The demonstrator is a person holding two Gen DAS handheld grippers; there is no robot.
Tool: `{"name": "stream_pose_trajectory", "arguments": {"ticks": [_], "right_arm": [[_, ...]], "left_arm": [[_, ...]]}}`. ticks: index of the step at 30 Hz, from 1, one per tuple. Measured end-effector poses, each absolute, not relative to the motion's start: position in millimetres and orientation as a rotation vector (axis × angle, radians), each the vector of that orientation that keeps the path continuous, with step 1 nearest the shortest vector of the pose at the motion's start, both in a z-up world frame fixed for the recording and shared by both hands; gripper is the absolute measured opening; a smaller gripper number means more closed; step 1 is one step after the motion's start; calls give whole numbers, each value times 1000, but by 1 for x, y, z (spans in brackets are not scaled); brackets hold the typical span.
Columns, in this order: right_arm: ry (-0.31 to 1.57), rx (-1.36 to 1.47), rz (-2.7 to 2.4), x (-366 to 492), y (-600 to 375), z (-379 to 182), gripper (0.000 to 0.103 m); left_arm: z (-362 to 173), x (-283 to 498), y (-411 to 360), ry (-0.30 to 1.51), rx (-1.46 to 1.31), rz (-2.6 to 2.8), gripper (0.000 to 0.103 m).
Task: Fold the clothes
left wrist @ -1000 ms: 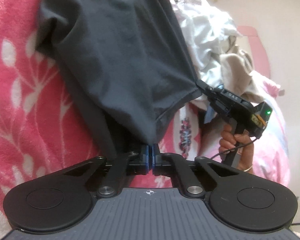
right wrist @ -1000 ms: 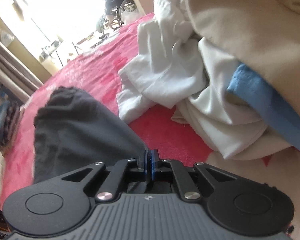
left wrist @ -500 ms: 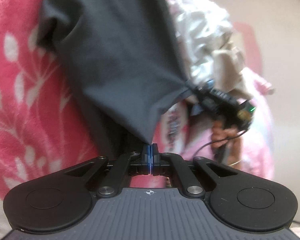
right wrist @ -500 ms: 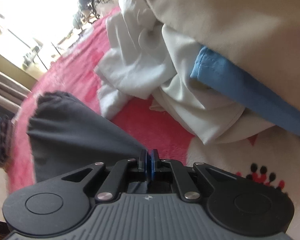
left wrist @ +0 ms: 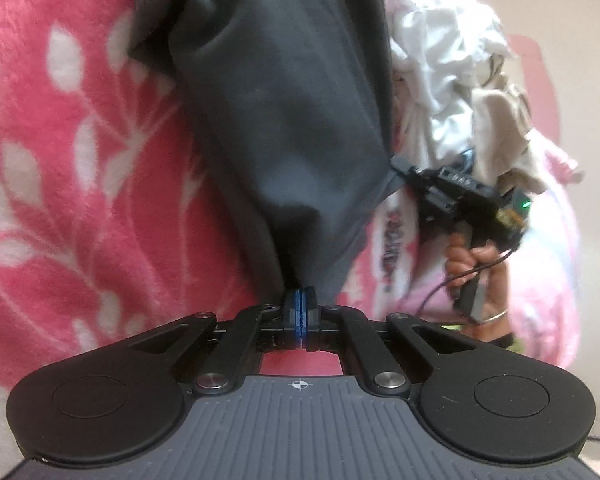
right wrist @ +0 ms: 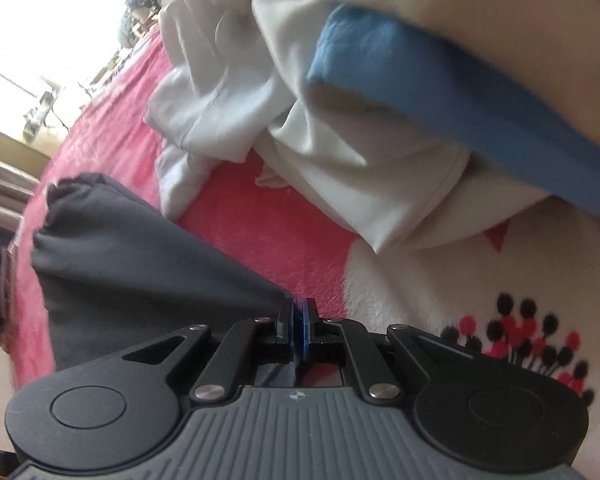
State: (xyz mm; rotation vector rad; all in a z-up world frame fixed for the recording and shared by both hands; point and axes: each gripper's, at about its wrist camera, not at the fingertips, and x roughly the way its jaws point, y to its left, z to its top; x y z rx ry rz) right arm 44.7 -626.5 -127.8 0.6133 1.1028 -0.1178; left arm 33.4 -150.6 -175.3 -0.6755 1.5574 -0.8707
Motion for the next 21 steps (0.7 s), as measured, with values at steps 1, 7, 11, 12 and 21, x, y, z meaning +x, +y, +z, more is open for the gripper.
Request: {"name": "stream_pose_trajectory", "arguments": {"ticks": [1,7,11,12,21], "right_arm": [[1097,570,-124,45,-623,-128,12],[1031,281,-164,34,-598,-110,32],[923,141,-157,16,-576,-83,32],[896,136,-117,11,-568,-77,32],[1014,126,76,-10,-510,-123,32]], "left_arm": [[-174,33,-152,1547,-637,-863,0],[-160,25,-139,1492,-534,-929,30],[-147,21,-121,1429,-456,-961,32],[-145,24,-115,1411,-465,-946,33],[-148,66,-78,1270,-655,-755,58]]}}
